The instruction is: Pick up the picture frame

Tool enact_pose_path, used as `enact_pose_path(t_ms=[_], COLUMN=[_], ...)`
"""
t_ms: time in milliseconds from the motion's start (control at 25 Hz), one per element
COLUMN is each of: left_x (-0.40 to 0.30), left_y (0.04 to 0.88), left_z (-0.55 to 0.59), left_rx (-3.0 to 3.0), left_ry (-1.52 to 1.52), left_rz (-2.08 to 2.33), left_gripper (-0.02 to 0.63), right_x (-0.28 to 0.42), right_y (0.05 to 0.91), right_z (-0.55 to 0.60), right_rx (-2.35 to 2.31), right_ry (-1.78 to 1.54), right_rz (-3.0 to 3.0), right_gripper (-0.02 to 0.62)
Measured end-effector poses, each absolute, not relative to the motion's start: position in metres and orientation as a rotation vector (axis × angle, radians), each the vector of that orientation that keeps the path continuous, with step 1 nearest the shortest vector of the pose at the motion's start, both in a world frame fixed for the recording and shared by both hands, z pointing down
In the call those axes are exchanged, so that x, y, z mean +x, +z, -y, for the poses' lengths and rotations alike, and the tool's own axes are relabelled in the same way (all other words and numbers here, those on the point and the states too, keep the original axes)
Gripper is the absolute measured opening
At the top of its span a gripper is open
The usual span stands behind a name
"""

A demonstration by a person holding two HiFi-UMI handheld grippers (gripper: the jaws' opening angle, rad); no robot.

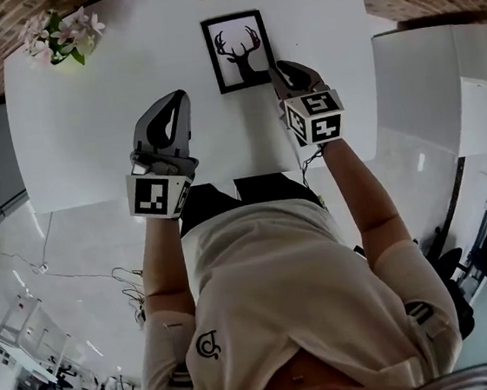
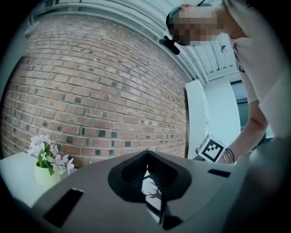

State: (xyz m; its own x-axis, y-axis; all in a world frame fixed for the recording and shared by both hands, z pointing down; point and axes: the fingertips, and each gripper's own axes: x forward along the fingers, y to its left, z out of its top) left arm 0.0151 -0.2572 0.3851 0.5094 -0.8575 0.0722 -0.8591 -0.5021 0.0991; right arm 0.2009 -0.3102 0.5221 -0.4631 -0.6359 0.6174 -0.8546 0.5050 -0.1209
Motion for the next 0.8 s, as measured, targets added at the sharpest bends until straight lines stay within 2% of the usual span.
enact_pose_path(t_ms=[480, 800], left_x=[0.028, 0.034], left_y=[0.41, 0.408], left_z=[0.26, 0.25], left_rx=[2.567, 2.536], left_ry=[0.074, 0.026], left_rz=[1.59, 1.633], left_gripper=[0.012, 0.012], right_x=[0.205, 0.215], right_y=[0.608, 0.615], right_z=[0.337, 0.342], right_rx=[1.084, 1.143], right_ry=[0.767, 0.73], right_rz=[2.041, 1.964], right_gripper=[0.146, 0.103])
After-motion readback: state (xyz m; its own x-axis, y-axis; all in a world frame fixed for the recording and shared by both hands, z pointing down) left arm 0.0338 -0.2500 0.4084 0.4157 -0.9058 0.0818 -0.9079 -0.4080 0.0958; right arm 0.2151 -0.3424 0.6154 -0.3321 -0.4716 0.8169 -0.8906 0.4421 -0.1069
